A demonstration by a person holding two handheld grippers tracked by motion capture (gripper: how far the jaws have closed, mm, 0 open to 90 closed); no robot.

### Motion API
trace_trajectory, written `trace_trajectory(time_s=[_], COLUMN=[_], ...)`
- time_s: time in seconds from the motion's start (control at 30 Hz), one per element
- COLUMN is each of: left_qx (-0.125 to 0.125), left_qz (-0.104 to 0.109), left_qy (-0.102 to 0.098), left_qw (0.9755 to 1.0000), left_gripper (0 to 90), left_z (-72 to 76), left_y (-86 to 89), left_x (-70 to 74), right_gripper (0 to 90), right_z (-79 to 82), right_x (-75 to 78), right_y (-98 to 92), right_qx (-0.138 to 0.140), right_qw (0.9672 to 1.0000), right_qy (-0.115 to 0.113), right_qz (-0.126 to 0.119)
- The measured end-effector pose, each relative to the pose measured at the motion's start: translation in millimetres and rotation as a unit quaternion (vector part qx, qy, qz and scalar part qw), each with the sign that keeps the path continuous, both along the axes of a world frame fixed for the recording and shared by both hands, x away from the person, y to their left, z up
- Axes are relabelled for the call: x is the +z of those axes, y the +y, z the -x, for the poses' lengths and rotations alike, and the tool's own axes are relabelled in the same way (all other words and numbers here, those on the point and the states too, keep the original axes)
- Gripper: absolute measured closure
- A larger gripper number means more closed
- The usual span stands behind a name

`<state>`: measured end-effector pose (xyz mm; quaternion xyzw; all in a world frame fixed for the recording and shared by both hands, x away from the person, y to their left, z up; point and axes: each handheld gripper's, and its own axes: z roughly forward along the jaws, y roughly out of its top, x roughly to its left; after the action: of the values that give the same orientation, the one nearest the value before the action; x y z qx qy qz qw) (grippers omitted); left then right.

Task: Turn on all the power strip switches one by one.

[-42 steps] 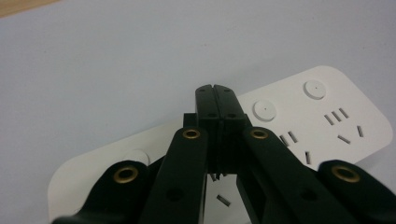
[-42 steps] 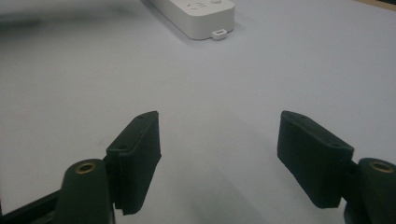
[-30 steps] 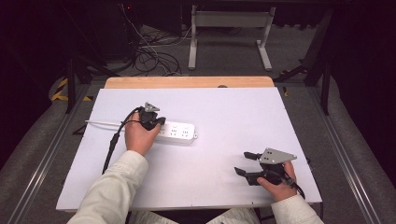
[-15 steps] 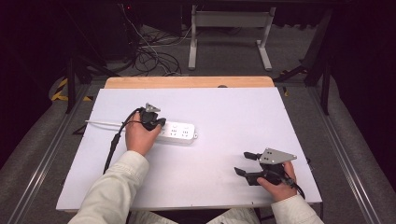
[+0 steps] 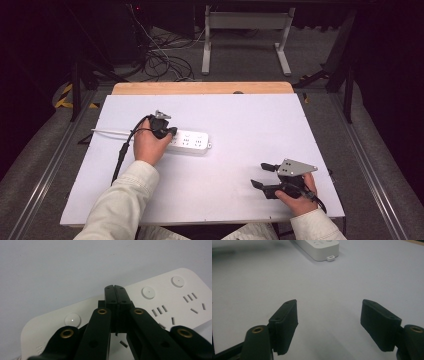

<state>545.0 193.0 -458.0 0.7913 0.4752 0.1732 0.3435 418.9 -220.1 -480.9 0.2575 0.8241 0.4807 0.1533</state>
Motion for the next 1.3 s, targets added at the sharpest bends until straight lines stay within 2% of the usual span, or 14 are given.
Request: trace_trajectory(time_s=[0.17,0.33,0.53,0.63,0.8,1.03,1.17,1.23,1.3], left_qx=[-0.001,0.000,0.004,0.003,0.002,0.008,0.002,0.009,0.011], left_qz=[-0.021,-0.027,-0.019,-0.034,-0.041,-0.037,-0.033,-0.030,-0.013], left_qy=[-0.004,-0.009,-0.005,-0.010,-0.007,0.002,-0.013,-0.017,-0.027], left_qw=[0.9998,0.9996,0.9998,0.9994,0.9991,0.9993,0.9994,0.9994,0.9995], left_gripper=[90.0,90.0,90.0,90.0,90.0,90.0,90.0,90.0,90.0], left_z=[0.4,0.5,-0.2,-0.2,-0.7,-0.8,-2.6,-1.8,0.2], left_y=[-3.9,-4.4,-4.1,-5.3,-7.3,-9.1,-5.6,-3.8,-2.6], left_x=[1.0,0.0,-0.3,0.2,0.8,0.6,0.7,3.1,6.4], right_gripper=[30.8,30.8,30.8,30.8,30.8,30.8,30.9,30.8,30.8], right_z=[0.1,0.2,0.1,0.0,0.3,0.1,0.3,0.3,-0.1], right_x=[0.0,-0.1,-0.2,-0.5,-0.4,-0.6,-0.1,0.2,0.0], right_y=[0.1,0.1,-0.1,0.2,0.2,0.0,-0.6,-1.4,-1.9], right_qx=[0.000,0.000,0.001,0.002,0.003,0.003,0.002,0.001,0.000], right_qw=[1.0000,1.0000,1.0000,1.0000,1.0000,1.0000,1.0000,1.0000,1.0000], right_qy=[0.000,0.000,0.000,0.001,0.001,0.002,0.000,0.000,0.000], right_qz=[0.000,0.001,0.001,0.001,0.002,0.002,0.000,-0.002,-0.002])
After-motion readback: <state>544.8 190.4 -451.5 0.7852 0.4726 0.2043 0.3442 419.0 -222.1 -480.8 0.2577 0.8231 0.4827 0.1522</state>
